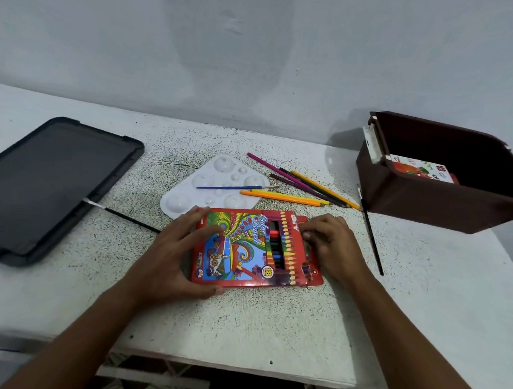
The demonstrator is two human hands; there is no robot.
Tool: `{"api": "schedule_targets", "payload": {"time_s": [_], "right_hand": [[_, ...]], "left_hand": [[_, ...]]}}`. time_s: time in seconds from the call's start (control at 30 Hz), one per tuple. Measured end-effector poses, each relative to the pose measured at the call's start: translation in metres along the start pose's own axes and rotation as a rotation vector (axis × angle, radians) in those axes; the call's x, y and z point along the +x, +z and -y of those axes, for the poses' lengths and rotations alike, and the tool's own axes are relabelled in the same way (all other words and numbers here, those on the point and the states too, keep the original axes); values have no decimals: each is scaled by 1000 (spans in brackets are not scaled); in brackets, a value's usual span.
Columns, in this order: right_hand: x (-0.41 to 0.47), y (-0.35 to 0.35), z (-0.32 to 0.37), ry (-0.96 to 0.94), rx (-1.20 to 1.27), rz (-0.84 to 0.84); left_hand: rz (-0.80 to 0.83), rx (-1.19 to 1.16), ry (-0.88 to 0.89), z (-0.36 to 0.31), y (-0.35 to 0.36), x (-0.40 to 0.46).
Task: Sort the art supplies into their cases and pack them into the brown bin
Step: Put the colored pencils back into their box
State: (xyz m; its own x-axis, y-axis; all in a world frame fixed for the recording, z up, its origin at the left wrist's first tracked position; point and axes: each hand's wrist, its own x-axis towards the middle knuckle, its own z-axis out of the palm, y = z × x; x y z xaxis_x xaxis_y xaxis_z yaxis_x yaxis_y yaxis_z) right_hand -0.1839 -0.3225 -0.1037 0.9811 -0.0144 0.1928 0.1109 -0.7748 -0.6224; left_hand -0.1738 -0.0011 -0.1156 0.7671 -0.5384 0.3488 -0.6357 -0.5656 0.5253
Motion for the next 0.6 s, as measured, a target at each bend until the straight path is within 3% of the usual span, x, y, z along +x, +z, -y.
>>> {"api": "schedule_targets", "payload": {"time_s": [0.3,0.43,0.5,0.6], "right_hand": [[1,1,0,38,27,25],[9,-10,11,144,248,-58],[20,-14,10,126,65,-120],[34,-10,1,81,-211,-64]], "left_hand": [[1,-7,-8,0,0,0],[0,-1,-14,1,1,0],[-2,1,-14,1,1,0],[-5,-5,-8,1,1,0]]}}
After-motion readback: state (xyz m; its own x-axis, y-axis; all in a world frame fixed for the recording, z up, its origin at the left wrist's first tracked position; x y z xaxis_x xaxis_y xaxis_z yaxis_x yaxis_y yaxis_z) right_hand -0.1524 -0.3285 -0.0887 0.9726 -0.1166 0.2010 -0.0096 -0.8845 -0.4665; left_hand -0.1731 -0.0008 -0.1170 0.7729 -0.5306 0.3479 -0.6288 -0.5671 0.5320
